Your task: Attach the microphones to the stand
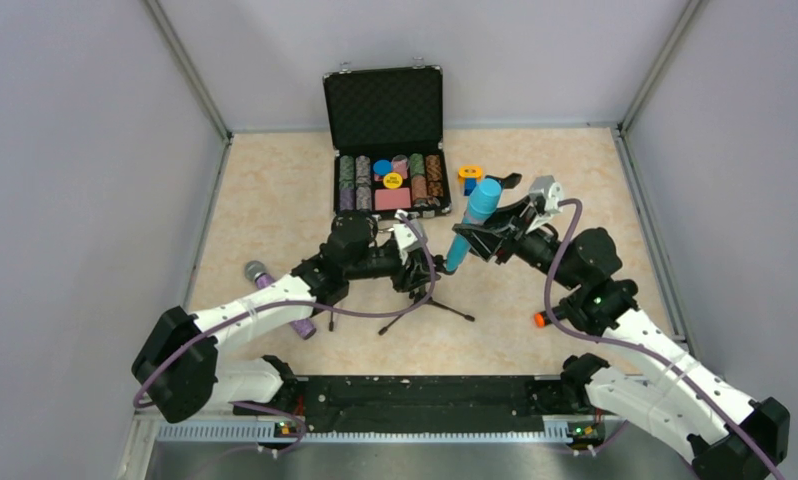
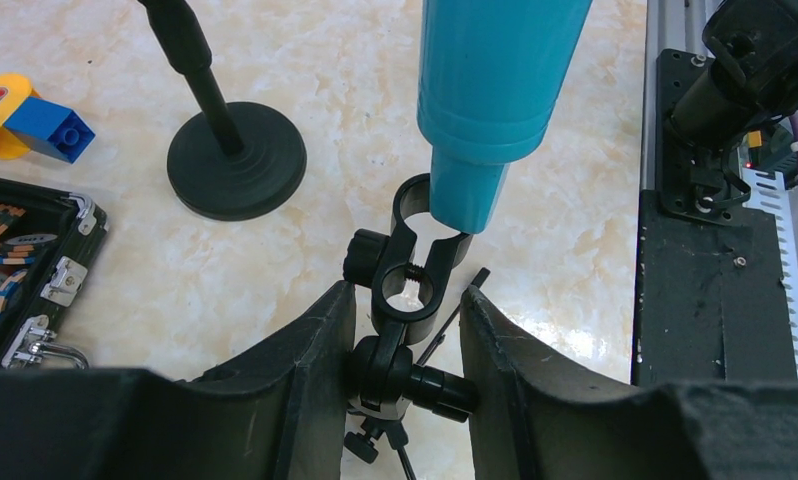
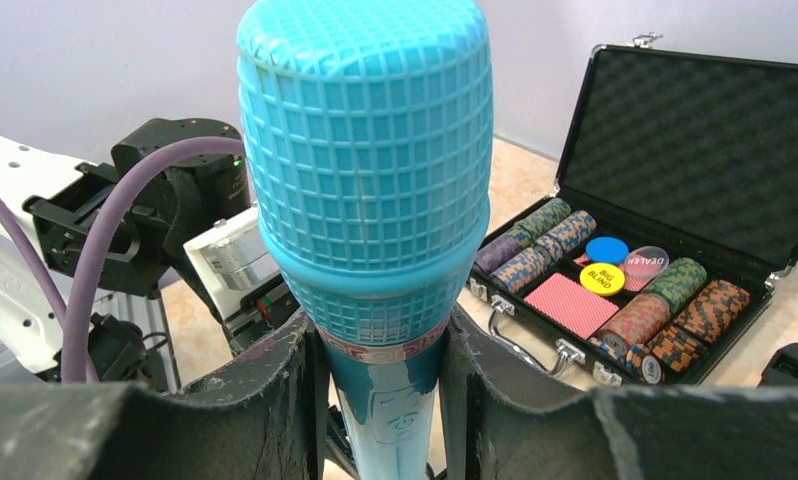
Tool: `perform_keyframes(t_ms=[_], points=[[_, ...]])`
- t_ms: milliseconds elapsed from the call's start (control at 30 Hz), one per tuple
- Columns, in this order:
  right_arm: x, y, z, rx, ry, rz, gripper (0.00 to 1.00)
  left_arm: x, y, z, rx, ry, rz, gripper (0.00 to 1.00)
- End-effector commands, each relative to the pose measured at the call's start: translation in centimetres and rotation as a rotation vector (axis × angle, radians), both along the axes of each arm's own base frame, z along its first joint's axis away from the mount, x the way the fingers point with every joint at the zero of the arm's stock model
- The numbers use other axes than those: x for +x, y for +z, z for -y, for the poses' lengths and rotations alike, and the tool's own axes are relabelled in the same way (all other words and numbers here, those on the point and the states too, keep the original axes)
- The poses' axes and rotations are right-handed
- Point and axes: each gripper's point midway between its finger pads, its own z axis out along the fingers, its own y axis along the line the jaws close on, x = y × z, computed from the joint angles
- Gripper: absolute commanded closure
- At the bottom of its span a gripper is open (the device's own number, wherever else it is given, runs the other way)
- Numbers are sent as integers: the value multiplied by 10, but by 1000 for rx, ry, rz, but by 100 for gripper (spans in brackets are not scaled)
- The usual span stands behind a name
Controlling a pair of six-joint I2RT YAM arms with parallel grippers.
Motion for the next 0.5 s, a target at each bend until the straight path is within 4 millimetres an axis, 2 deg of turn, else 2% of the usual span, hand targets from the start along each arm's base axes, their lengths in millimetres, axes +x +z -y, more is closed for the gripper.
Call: perform_keyframes(t_ms=[0,267,467], points=[[3,3,3,-2,-18,32,100,-4,12,0,-31,4,5,100],[10,-3,6,-18,-58,27,100,-4,11,1,-28,3,12,100],[15,-16,4,-40,-61,8,100,-5,10,1,-27,8,6,100]])
